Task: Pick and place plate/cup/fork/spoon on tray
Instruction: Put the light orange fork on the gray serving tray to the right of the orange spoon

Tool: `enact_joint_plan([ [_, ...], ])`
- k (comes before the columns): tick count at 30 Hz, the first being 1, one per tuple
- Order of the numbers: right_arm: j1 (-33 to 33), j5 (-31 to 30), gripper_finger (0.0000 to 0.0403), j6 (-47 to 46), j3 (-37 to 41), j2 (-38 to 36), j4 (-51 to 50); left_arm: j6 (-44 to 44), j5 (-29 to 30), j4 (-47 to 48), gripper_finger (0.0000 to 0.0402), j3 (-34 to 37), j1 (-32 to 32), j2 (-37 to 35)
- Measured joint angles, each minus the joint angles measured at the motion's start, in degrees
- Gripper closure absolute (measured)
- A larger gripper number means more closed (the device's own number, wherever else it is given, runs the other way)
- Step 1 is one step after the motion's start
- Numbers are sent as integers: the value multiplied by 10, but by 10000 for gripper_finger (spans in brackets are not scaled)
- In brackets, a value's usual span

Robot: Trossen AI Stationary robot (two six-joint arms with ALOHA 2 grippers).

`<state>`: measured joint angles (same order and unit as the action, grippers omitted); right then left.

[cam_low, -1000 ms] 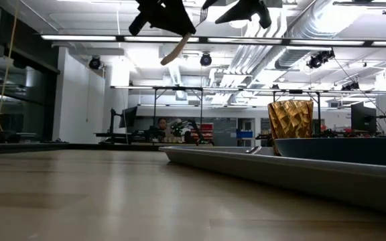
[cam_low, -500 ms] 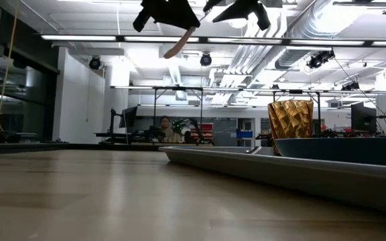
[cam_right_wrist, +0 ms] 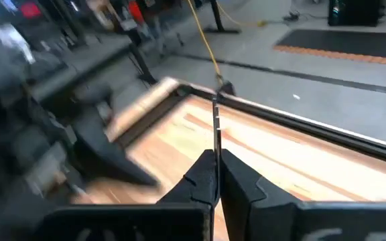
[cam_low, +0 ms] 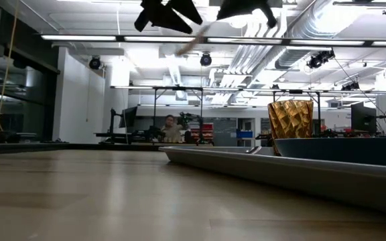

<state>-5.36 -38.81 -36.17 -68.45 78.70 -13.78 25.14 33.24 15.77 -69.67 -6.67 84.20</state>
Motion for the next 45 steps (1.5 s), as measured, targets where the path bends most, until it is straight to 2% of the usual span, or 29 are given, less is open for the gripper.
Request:
enact_joint_plan([
  [5, -17, -12, 401, -54, 0, -64, -171, -18, -81, -1, 193, 0, 18, -53],
  [9, -63, -38, 402, -158, 4, -79, -297, -49, -85, -1, 181, 0, 21, -100],
  [11, -99, -65, 402, -220, 28, -80, -311, -67, -71, -9, 182, -1, 22, -117],
  [14, -153, -91, 402, -331, 98, -80, -270, -83, -51, -9, 185, 0, 22, -138],
  [18, -205, -136, 402, -455, 232, -75, -81, -84, -38, -7, 188, -1, 22, -151],
  [22, -204, -189, 402, -478, 328, -41, 154, -83, -37, -6, 188, -1, 22, -151],
  [25, -180, -210, 402, -480, 346, -5, 234, -83, -37, -6, 188, -1, 22, -150],
  [30, -145, -163, 403, -526, 323, 64, 230, -74, -37, -6, 188, 0, 22, -146],
  [34, -135, -153, 403, -576, 302, 108, 184, -74, -37, -5, 188, 0, 22, -147],
  [40, -130, -143, 403, -629, 267, 125, 64, -72, -37, -6, 188, 0, 22, -147],
  [45, -129, -134, 403, -642, 253, 120, 20, -72, -37, -6, 188, 0, 22, -147],
])
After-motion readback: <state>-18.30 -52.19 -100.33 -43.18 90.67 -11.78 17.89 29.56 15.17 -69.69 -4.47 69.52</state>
